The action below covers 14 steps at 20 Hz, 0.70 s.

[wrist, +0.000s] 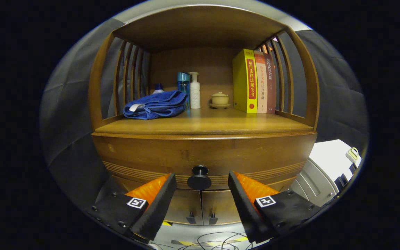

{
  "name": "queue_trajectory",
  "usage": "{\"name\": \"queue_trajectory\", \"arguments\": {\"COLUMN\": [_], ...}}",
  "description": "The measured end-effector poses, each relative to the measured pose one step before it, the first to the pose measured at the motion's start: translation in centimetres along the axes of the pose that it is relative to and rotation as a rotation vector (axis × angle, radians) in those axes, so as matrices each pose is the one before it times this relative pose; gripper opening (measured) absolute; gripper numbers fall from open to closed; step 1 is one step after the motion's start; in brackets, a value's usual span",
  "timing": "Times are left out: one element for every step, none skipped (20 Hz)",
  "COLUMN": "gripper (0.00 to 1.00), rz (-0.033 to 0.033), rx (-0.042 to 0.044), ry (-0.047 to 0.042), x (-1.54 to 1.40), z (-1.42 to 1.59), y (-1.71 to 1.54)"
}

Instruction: Pull open the drawer, take out the items inside it, and place them on the countertop above the cabinet.

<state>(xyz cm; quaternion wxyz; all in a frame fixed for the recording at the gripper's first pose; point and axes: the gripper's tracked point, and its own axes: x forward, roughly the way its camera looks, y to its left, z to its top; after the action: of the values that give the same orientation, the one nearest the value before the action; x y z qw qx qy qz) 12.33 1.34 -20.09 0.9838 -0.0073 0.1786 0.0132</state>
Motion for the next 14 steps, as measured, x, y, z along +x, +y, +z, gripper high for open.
{"name": "queue_trajectory", "arguments": {"gripper": [0.99, 0.99, 0.99, 0.99, 0.97, 0.95, 0.92, 0.81, 0.77, 0.72, 0.66, 0.61, 0.57, 0.55], "rz": [-0.00098, 0.0027, 0.00872, -0.00499, 0.00556, -0.01009, 0.00198, -0.00046, 0.00211, 0.0021, -0.01397, -0.00489, -0.00245, 0.00155], "rx": [-0.00483, -0.00207, 0.00391, 0.0043, 0.00083, -0.00231, -0.00155, 0.00554, 0.00809, 0.00456, -0.00321, -0.00278, 0.00375, 0.01021], "ry": [0.00651, 0.00771, -0.00041, 0.00843, 0.00252, 0.00052, -0.00268, -0.0135, -0.00461, 0.00449, 0.00213, -0.01433, 0.00764, -0.00339], "x": [0.698, 0.553, 0.448, 0.408, 0.238, 0.215, 0.136, 0.107, 0.192, 0.015, 0.1, -0.138, 0.743, -0.653], "z": [-0.16, -0.321, -0.094, -0.361, -0.289, -0.125, -0.125, 0.177, -0.024, -0.236, -0.162, 0.29, -0.283, 0.215], "y": [0.145, 0.165, 0.307, 0.046, 0.127, -0.135, 0.024, 0.095, 0.13, 0.108, -0.263, -0.259, 0.038, 0.077]}}
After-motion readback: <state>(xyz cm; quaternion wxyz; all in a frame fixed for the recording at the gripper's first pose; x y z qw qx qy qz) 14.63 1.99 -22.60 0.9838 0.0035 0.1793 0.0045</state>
